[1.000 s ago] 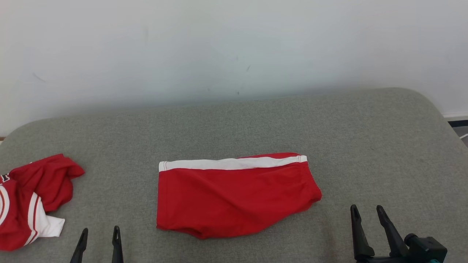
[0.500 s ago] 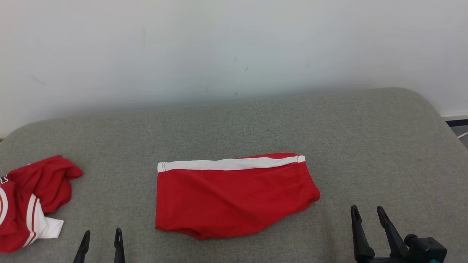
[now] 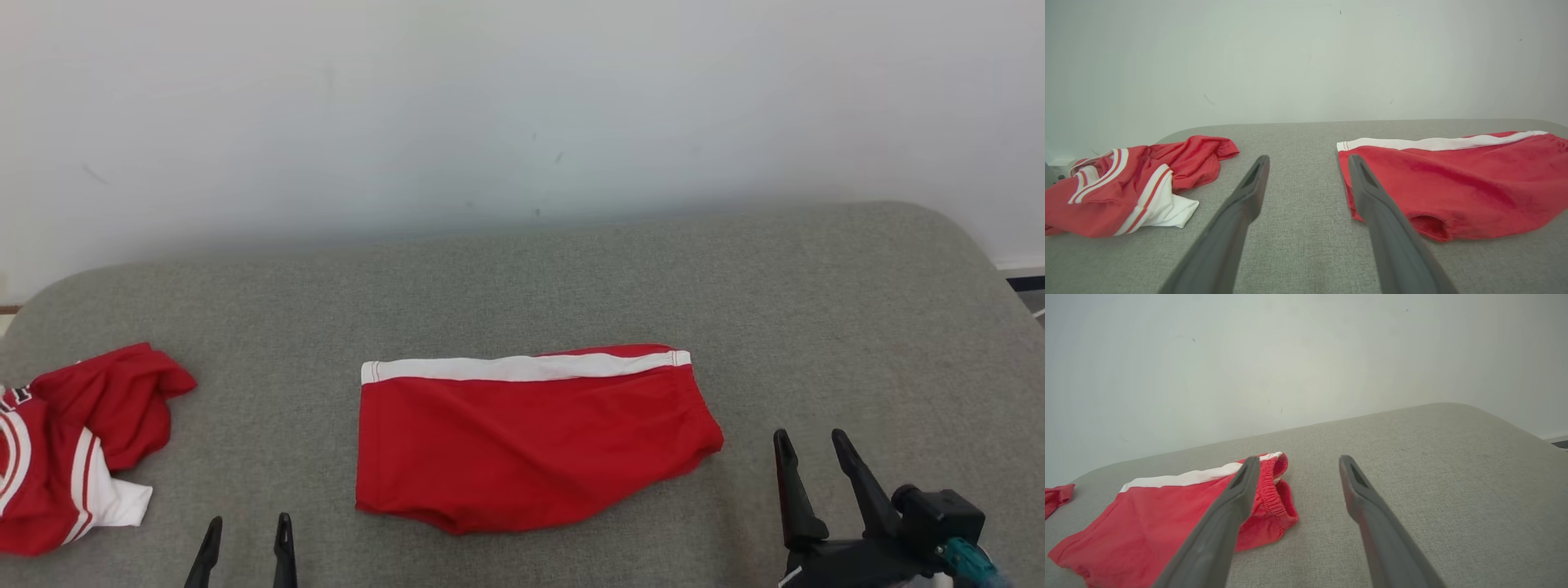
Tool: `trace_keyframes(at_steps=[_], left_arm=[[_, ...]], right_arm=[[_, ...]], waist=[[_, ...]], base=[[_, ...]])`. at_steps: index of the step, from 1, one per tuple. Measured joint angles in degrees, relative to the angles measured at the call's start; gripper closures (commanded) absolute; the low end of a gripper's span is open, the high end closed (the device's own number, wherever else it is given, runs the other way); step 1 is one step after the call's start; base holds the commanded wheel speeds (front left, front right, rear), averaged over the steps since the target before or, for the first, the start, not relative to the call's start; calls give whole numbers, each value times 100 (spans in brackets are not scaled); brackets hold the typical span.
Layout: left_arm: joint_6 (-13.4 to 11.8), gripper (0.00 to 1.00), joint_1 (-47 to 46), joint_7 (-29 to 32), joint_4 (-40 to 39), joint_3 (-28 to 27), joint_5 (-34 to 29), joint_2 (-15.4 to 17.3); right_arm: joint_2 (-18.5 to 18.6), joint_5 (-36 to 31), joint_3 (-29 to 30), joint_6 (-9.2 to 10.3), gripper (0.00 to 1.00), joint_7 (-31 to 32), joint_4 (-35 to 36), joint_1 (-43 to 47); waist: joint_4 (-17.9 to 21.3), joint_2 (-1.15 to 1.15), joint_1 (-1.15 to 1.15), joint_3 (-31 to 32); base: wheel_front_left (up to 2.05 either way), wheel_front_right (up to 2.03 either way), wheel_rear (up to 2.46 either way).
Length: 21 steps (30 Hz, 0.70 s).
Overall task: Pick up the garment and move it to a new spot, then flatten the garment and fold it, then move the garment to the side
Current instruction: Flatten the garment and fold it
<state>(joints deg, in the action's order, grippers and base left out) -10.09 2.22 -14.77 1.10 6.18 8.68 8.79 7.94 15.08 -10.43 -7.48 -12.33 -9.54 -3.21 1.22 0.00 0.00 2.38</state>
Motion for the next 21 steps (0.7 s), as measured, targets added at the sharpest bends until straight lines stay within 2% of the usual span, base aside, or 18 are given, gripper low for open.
trace_keyframes(at_steps=[10,21], left_arm=[[188,0,-54,0,129,55,-68,-152],[390,0,-227,0,319,164,-145,-304]], right_arm=[[98,-3,-214,1,0,343,-932,-1016],[103,46,-361,0,0,348,-2884,-2151]], waist=[[-241,1,0,-20],[-607,0,0,-130]], base=[[0,0,0],[0,0,0]])
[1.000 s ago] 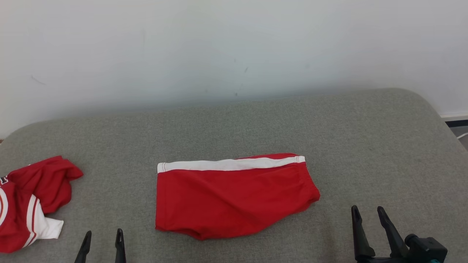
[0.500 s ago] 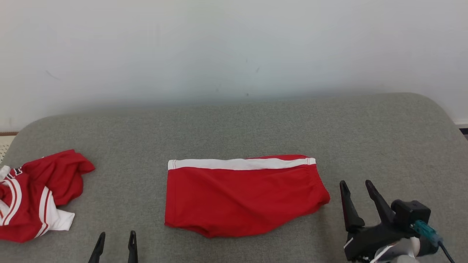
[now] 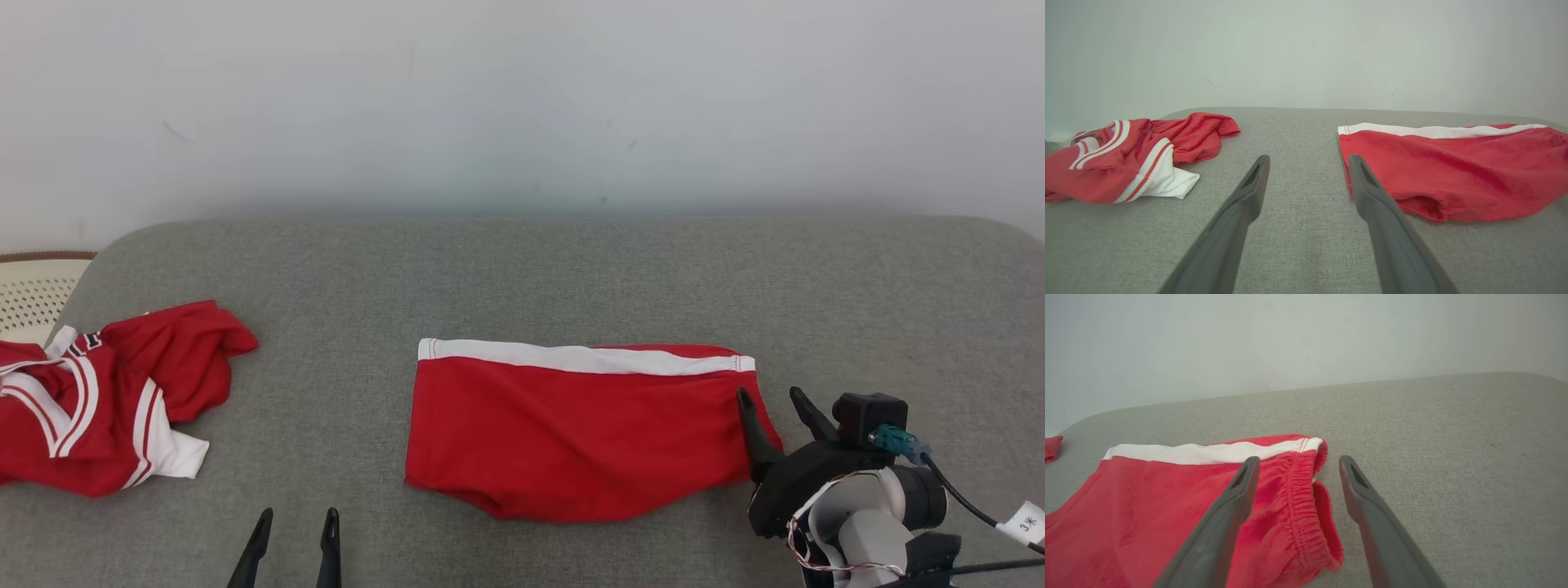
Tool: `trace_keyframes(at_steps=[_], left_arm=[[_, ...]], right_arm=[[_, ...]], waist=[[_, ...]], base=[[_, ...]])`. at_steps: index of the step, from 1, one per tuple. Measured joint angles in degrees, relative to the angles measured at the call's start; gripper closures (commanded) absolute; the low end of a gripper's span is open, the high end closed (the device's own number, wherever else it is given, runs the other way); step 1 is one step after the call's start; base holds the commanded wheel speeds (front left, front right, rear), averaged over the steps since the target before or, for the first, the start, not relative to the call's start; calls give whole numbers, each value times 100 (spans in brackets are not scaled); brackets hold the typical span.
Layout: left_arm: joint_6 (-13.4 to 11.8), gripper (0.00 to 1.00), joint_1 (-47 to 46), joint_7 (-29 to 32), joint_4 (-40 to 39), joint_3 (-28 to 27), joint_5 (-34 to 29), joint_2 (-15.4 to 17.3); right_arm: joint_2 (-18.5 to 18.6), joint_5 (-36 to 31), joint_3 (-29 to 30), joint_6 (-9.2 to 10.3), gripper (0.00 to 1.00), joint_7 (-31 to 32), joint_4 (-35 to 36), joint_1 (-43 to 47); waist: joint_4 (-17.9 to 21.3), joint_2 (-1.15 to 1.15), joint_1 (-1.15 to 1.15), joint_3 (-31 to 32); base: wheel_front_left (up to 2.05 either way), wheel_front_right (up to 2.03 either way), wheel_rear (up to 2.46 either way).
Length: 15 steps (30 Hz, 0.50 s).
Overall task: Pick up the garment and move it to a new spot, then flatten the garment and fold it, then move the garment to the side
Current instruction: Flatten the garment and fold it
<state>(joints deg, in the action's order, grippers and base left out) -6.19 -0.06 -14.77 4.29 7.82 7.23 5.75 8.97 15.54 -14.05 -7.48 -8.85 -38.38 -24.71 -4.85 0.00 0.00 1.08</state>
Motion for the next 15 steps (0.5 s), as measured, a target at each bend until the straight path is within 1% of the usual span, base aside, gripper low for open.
trace_keyframes(at_steps=[9,15], left_arm=[[62,0,-66,0,59,-34,-35,-67],[113,0,-173,0,91,-62,-69,-101]], right_arm=[[-8,116,0,0,0,-127,-1593,-640],[-16,230,-62,0,0,-224,-2314,-982]], waist=[[-203,0,0,-194],[-244,0,0,-327]], base=[[0,0,0],[0,0,0]])
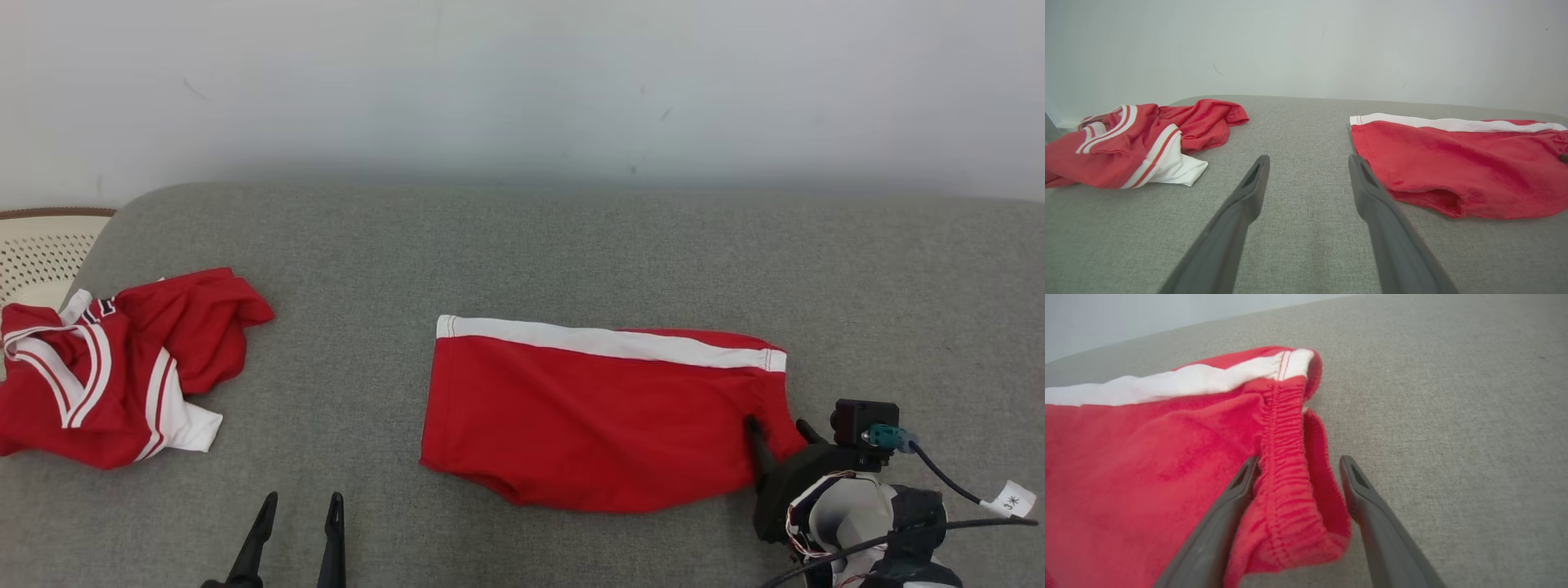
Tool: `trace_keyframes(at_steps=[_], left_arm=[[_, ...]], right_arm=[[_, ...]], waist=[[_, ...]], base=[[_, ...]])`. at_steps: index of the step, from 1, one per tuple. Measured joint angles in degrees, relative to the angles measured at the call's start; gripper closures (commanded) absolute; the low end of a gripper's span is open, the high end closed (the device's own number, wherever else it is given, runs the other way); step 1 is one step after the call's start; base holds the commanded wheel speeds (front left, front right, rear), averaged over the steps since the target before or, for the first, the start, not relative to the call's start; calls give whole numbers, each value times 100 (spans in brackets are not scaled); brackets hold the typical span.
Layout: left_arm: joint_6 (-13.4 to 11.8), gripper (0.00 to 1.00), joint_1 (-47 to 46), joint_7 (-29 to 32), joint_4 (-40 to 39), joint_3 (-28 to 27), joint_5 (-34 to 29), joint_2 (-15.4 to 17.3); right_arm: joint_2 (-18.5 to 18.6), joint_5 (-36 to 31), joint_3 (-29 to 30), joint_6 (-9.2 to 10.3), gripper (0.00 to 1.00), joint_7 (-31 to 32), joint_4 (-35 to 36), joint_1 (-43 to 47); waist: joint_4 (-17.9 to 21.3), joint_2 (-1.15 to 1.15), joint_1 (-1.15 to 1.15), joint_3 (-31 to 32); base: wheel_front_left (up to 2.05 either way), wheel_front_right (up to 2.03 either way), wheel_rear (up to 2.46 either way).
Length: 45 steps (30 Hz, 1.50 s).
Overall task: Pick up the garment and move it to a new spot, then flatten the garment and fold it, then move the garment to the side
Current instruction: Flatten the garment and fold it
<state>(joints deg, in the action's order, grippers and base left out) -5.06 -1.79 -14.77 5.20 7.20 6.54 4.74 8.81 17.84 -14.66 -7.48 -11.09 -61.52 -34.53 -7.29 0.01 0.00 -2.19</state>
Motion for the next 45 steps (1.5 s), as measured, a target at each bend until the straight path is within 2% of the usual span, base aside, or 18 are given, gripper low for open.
trace_keyframes(at_steps=[9,10,11,12,20,25,29,32,38,45], left_arm=[[69,0,-138,0,16,-5,-60,-56],[78,0,-161,-1,18,-4,-62,-64],[79,0,-177,0,22,-5,-63,-69],[86,0,-178,-1,29,-9,-64,-73],[77,0,-165,-1,77,-134,-108,-89],[93,0,-133,-1,92,-172,-107,-104],[99,0,-54,0,98,-200,-102,-119],[101,0,-42,-1,98,-222,-84,-132],[119,0,24,-2,96,-222,-43,-145],[165,0,20,-2,125,-176,-1,-163]], right_arm=[[4,236,-194,0,0,62,-658,-408],[4,258,-227,0,55,67,-682,-436],[4,308,-264,0,86,60,-693,-461],[3,349,-299,0,100,49,-701,-477],[53,809,-487,-7,100,-60,-665,-428],[530,1121,-567,-5,100,-65,-656,-250],[746,1405,-697,-5,100,31,-459,-209],[817,1716,-869,-5,100,222,-137,-133],[899,2761,-1158,-4,100,790,811,20],[966,3917,-1624,-3,100,1304,2005,181]], waist=[[-30,0,0,-200],[-40,0,0,-218],[-48,0,0,-233],[-56,0,0,-246],[27,0,0,-205],[162,0,0,-92],[302,0,0,-4],[411,0,0,55],[598,0,0,156],[599,0,0,178]], base=[[0,0,0],[0,0,0],[0,0,0],[0,0,0],[0,0,0],[0,0,0],[0,0,0],[0,0,0],[0,0,0],[0,0,0]])
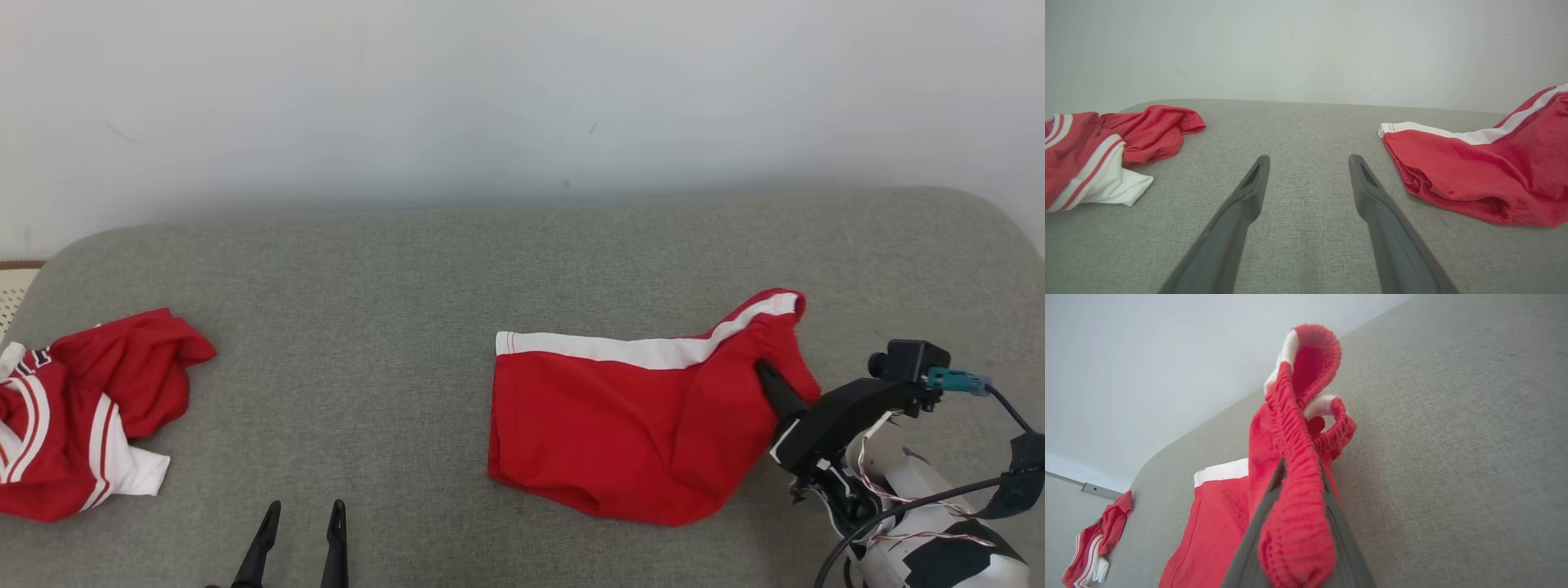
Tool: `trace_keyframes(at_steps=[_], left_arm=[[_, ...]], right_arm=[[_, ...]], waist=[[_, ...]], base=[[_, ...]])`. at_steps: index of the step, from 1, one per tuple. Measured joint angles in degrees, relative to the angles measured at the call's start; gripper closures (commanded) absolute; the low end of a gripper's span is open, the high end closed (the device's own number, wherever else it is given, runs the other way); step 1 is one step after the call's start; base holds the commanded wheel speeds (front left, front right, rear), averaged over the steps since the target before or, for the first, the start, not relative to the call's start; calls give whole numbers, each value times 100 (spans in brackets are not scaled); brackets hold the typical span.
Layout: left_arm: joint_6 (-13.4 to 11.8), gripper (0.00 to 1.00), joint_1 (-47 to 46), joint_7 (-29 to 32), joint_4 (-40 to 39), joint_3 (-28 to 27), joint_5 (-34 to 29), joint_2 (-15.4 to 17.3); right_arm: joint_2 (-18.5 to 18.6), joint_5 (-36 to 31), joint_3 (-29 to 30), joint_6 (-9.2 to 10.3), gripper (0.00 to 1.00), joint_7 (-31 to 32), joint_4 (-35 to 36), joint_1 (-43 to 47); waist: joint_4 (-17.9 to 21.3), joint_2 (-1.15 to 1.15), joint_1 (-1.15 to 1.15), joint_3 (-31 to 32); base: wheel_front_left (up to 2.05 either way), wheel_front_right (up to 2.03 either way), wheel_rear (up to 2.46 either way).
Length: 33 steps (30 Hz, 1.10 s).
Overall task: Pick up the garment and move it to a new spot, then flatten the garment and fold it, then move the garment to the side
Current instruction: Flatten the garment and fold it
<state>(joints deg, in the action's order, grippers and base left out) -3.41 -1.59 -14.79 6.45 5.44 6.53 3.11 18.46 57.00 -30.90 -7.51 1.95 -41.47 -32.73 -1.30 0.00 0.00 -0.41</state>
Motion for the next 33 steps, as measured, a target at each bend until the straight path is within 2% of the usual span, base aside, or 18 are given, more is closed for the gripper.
trace_keyframes(at_steps=[2,6,14,33], left_arm=[[23,0,-5,0,25,8,2,-4],[31,0,-11,0,32,14,4,-7],[32,0,-29,0,41,132,8,-16],[-21,0,-289,-12,224,617,172,-22]], right_arm=[[18,355,-197,1,100,122,347,64],[-2,615,-491,1,100,178,654,69],[-242,890,-996,1,100,201,736,-1],[-848,1223,-1474,3,100,-307,-879,-594]], waist=[[-62,0,0,-2],[-167,0,0,-8],[-412,0,0,-51],[-1014,0,0,-197]], base=[[0,0,0],[0,0,0],[0,0,0],[0,0,0]])
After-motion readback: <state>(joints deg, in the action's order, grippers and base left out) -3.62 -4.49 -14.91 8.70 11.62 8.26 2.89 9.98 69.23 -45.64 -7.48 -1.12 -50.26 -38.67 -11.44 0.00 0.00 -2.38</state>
